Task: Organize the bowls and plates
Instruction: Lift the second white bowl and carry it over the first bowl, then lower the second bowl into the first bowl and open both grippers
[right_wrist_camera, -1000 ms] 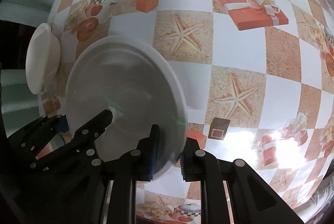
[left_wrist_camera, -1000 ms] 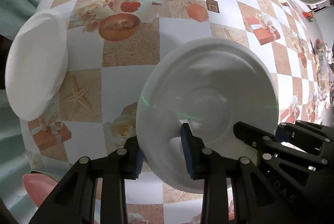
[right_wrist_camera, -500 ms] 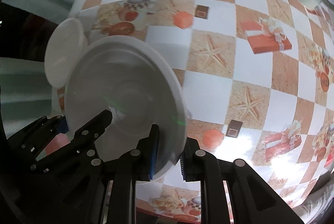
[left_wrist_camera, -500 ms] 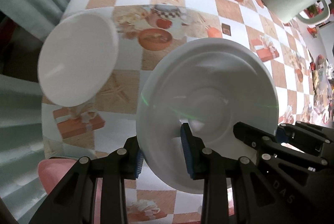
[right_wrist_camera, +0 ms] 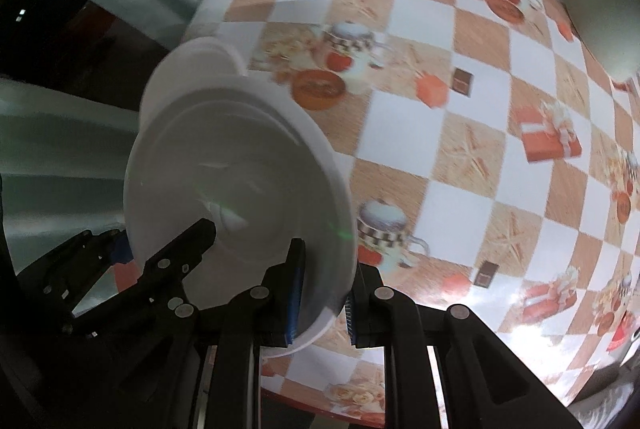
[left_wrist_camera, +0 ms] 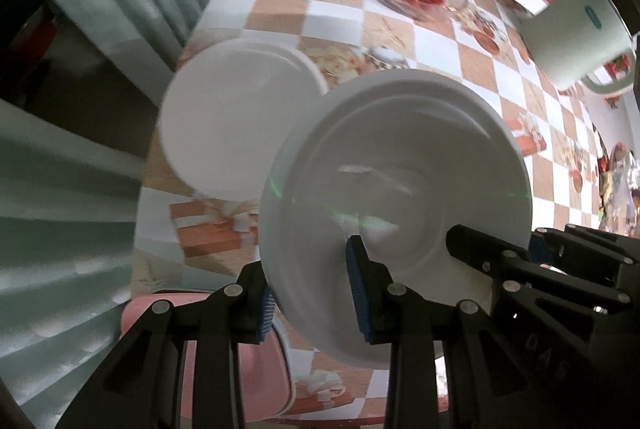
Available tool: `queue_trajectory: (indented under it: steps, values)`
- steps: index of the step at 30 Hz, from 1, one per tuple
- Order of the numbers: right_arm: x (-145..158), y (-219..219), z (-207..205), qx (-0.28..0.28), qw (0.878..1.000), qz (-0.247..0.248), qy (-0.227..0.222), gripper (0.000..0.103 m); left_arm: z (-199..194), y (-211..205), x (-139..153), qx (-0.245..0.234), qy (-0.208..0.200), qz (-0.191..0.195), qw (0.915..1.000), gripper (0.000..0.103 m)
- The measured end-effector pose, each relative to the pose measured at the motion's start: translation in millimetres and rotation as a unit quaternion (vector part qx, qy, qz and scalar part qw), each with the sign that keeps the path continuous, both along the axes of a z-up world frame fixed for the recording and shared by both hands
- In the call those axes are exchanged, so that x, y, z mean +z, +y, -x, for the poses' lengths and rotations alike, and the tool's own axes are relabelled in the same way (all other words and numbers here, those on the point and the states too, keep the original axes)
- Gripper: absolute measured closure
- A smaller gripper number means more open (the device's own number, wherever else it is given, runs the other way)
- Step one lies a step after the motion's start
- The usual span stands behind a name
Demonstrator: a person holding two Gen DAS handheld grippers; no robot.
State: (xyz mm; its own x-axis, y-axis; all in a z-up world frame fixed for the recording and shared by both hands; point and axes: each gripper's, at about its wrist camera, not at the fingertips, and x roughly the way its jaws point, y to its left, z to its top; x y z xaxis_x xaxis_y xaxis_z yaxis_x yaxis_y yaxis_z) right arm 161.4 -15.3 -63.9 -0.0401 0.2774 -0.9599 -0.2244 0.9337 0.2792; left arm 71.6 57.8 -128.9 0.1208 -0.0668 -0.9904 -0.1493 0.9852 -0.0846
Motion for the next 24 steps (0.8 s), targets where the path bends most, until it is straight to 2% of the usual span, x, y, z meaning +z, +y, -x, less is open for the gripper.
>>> queue_trajectory:
  steps: [15,24]
  values:
    - [6.8,75.7,-34.8,0.046,0.999,-0.011,-0.014,0.084,-29.8,79.2,8.9,0.07,-0.02,-0.012,0.9973,0.068]
    - [1.9,98.6,-60.7,0.055,0.998,-0.007,-0.019,0.084,-49.8,100.2,-1.1,0.086,-0.021,-0.009,0.9961,0.068]
